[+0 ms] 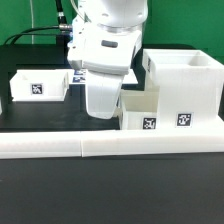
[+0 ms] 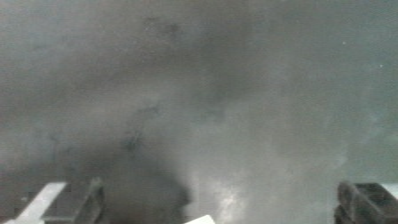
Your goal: Assemble drawer
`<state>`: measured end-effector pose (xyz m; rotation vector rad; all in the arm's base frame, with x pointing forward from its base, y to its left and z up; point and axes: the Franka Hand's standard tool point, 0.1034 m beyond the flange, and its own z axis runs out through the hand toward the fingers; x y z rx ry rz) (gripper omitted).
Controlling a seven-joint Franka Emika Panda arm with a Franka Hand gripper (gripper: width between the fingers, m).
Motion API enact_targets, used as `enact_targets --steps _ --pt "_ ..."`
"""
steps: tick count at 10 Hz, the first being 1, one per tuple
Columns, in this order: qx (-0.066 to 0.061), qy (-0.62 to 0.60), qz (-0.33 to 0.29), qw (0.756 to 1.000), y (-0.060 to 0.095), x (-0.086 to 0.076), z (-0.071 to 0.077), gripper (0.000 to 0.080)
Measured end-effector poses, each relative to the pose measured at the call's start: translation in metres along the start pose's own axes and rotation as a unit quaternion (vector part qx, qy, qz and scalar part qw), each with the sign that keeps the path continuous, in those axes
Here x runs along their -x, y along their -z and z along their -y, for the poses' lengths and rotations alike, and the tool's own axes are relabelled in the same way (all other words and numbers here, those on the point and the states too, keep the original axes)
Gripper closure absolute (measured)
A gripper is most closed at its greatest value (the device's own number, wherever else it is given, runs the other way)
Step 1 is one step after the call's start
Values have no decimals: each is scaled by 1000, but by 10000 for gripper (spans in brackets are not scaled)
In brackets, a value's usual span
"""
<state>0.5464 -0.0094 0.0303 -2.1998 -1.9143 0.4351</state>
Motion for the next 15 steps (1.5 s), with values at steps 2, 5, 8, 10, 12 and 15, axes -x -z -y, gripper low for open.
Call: enact_targets --steps 2,5,8,10,12,15 --pt "16 26 -5 1000 -1 2 -5 151" --pt "14 25 -5 1000 -2 2 -4 151" --pt "0 39 1 999 12 2 -15 151" --pt "-1 35 -1 999 22 1 -29 151" --pt "-5 33 -1 999 25 -8 -31 151" --pt "-16 25 4 1000 27 -30 -24 151"
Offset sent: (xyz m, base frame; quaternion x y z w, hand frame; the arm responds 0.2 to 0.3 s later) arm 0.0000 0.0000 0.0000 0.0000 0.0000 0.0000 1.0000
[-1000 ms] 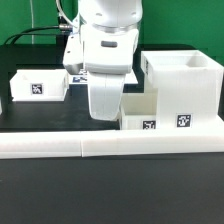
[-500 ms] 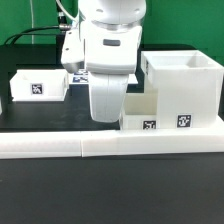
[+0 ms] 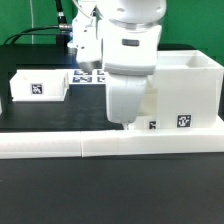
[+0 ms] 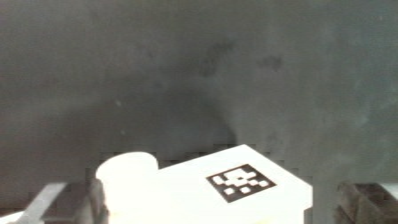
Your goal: Assemble drawer
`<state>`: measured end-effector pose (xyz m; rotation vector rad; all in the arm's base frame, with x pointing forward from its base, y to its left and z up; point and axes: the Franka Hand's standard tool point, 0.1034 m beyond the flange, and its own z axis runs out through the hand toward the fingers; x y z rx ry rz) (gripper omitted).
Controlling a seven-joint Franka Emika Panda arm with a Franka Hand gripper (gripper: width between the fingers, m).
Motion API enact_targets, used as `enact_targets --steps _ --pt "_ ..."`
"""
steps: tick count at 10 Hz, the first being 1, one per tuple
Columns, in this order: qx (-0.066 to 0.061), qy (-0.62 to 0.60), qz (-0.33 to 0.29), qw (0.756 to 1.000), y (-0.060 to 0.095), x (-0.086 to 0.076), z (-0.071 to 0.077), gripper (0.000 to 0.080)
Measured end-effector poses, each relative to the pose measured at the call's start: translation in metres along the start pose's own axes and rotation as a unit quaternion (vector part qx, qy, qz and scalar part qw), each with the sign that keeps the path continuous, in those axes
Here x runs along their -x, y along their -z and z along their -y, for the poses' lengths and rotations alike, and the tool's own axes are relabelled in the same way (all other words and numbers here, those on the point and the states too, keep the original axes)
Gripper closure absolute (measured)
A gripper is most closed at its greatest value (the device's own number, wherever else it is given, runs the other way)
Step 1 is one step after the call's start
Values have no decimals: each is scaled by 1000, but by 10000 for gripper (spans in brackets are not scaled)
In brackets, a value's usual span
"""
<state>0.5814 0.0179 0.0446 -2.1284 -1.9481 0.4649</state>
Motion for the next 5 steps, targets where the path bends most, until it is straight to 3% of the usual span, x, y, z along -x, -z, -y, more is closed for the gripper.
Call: enact_targets --steps 3,5 --pt "-8 -5 7 1000 3 -7 4 151" --pt "-8 12 7 1000 0 2 3 151"
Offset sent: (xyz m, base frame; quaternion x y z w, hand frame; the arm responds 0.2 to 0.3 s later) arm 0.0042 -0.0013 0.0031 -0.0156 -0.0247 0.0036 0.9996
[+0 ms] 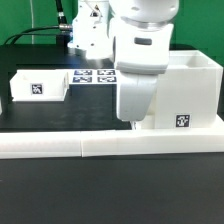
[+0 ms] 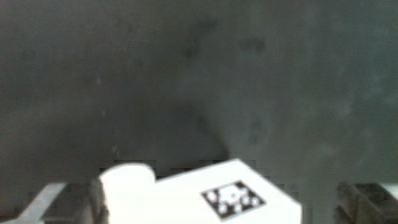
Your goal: Assemble drawer
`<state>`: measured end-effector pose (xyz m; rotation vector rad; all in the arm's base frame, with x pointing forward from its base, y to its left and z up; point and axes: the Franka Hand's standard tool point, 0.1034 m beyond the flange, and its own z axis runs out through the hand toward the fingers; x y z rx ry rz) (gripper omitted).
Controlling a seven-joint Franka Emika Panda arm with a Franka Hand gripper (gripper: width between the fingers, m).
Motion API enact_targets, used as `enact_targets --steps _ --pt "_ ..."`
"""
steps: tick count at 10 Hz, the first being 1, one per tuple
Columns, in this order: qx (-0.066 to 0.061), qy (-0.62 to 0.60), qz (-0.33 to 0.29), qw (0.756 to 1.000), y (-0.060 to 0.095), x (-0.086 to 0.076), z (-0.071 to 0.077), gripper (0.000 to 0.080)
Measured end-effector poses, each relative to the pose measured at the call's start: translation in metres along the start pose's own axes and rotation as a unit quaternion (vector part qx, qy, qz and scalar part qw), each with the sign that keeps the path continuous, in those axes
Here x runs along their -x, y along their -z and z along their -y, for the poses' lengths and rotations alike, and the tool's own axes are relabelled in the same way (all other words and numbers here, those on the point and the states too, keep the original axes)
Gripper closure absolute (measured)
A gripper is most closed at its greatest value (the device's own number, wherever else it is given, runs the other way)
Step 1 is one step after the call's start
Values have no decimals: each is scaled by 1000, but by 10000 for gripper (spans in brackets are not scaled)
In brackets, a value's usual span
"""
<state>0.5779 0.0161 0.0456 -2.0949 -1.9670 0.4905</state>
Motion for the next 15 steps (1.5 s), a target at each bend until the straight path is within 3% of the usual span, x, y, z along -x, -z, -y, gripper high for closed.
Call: enact_targets --steps 3,4,6,7,8,10,11,13,15 --pt "-10 -1 2 1000 -10 25 9 151" --pt "-15 -4 3 1000 -13 27 16 151" --pt "-16 -3 3 1000 -14 26 16 151" --pt "-16 -2 2 1000 -15 27 16 151" --pt "-2 8 -2 1000 -18 34 16 151" --pt "-1 6 -12 1000 -19 32 22 151" --pt "0 -6 -63 998 -17 28 20 151" --pt "-2 -33 -109 994 -15 28 20 151" --pt "-3 -36 -162 986 -19 44 19 151"
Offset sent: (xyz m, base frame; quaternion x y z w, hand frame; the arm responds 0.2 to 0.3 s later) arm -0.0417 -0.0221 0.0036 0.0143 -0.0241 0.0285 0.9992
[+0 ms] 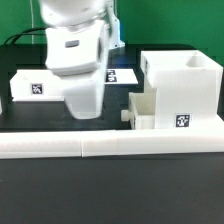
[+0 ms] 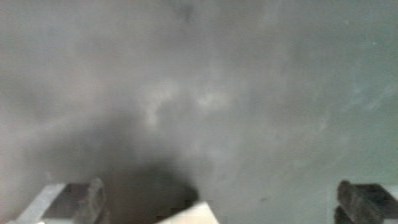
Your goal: Assemble drawer
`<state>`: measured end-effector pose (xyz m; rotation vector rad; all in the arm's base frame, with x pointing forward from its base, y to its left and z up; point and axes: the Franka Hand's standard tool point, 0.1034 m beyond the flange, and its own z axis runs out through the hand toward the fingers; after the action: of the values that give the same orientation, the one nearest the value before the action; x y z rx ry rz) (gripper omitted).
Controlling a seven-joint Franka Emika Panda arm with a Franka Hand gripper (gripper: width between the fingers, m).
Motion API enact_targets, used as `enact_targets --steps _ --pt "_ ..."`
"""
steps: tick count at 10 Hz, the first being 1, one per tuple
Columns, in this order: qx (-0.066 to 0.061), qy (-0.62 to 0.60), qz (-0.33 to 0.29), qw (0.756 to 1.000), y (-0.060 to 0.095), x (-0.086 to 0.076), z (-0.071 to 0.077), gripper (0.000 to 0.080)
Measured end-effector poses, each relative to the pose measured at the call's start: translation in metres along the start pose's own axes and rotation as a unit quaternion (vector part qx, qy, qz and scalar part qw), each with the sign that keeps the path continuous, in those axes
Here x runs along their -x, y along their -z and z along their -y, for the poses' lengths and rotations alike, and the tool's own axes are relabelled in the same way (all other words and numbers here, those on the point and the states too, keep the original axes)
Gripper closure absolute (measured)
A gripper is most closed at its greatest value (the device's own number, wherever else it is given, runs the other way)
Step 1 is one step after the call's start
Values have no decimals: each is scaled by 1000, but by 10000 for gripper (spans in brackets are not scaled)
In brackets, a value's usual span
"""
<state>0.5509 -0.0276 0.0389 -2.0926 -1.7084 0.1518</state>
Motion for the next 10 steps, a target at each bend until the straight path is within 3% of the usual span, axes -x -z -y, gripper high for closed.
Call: enact_targets --steps 1,7,10 --pt "-2 -3 -2 1000 -2 1 2 151" --pt "-9 -24 -7 1000 -8 -37 7 151" --pt "-8 -15 -13 1000 -8 -57 2 151"
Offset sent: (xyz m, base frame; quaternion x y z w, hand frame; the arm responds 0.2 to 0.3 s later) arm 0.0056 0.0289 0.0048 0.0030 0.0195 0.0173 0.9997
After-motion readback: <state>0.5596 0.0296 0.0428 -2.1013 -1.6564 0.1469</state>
